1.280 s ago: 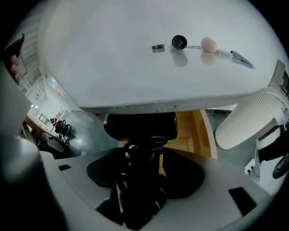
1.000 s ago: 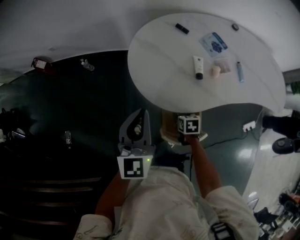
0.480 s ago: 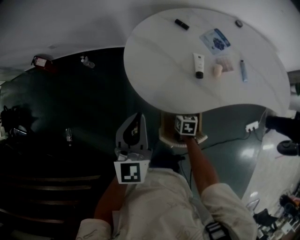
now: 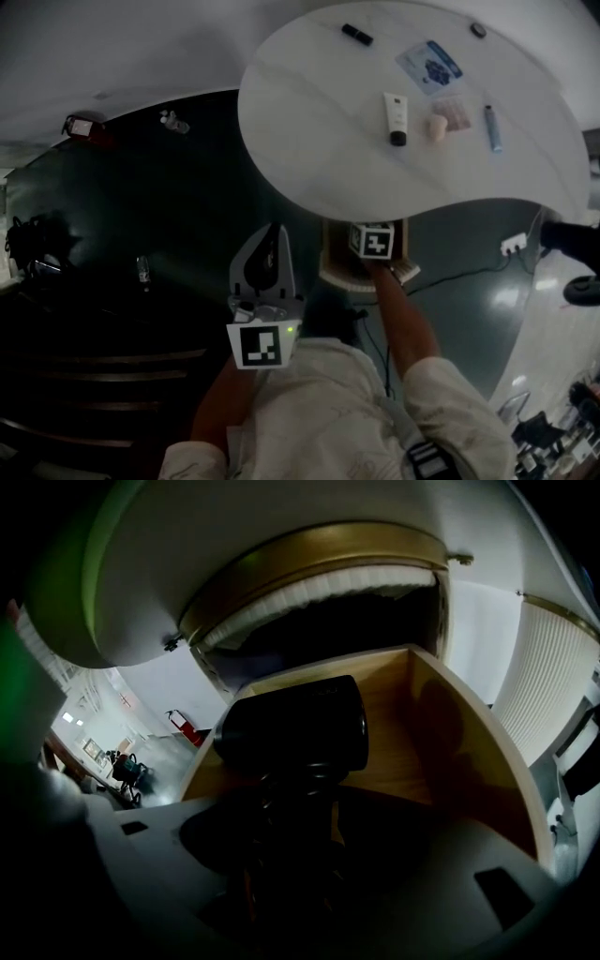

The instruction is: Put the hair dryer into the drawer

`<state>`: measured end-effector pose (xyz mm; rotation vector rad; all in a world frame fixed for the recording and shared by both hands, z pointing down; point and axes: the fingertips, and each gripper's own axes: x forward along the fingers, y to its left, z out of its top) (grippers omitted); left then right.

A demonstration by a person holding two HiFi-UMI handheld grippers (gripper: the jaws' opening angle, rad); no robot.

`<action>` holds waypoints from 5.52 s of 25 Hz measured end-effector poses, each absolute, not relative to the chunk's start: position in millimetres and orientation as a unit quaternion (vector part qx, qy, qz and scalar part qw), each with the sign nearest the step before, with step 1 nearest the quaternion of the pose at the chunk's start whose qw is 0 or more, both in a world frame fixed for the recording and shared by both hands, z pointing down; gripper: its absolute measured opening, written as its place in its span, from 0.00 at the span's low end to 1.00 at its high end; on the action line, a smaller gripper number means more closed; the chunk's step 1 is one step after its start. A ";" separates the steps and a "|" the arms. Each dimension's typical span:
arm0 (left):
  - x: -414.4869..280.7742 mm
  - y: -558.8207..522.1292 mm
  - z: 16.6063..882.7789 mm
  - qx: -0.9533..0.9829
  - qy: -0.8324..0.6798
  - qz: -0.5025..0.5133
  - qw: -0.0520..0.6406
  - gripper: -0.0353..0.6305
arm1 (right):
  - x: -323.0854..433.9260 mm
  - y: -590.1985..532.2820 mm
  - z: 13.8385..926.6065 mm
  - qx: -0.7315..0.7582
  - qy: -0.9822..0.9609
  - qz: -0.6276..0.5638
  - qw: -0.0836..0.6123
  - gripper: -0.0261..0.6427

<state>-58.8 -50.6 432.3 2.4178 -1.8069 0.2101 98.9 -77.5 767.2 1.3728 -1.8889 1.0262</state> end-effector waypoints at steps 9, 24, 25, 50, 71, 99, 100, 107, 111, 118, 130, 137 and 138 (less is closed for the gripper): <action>-56.0 -47.5 442.7 0.798 -0.595 0.071 0.067 0.06 | 98.3 -76.2 785.8 0.504 -0.703 0.417 0.279 0.44; -60.9 -46.4 453.3 0.789 -0.605 0.074 0.075 0.06 | 109.9 -75.1 811.2 0.526 -0.686 0.402 0.301 0.44; -60.1 -47.3 453.5 0.790 -0.604 0.073 0.075 0.06 | 108.8 -75.7 810.4 0.524 -0.688 0.404 0.298 0.44; -44.1 -66.1 403.7 0.826 -0.559 0.016 0.071 0.06 | 100.5 -53.6 731.0 0.518 -0.698 0.383 0.311 0.47; 12.2 -101.2 381.8 0.892 -0.446 0.011 0.076 0.06 | 121.6 -24.6 605.6 0.552 -0.704 0.378 0.237 0.47; 57.8 -80.5 311.9 0.925 -0.379 0.003 0.023 0.06 | 158.5 -30.7 307.4 0.710 -0.700 0.071 0.014 0.47; 58.4 -80.8 308.9 0.925 -0.379 0.001 0.020 0.06 | 159.6 -30.6 304.2 0.714 -0.697 0.059 0.021 0.47; 57.1 -80.9 303.8 0.923 -0.384 -0.004 0.018 0.06 | 158.9 -31.2 296.6 0.713 -0.700 0.037 0.023 0.40; 58.1 -83.5 310.5 0.923 -0.384 0.004 0.022 0.06 | 161.0 -35.4 297.1 0.716 -0.697 0.033 0.027 0.29; 60.1 -79.6 305.3 0.924 -0.383 -0.006 0.021 0.06 | 162.6 -33.9 295.7 0.724 -0.689 0.014 0.032 0.05; 61.5 -79.2 302.8 0.922 -0.387 -0.010 0.019 0.06 | 164.0 -33.6 302.2 0.733 -0.676 0.007 0.070 0.05; 61.3 -78.5 302.7 0.922 -0.385 -0.013 0.022 0.06 | 167.2 -31.3 305.3 0.736 -0.672 0.008 0.083 0.05; 60.8 -78.4 302.8 0.922 -0.386 -0.012 0.022 0.06 | 167.4 -31.0 304.9 0.737 -0.671 0.007 0.083 0.05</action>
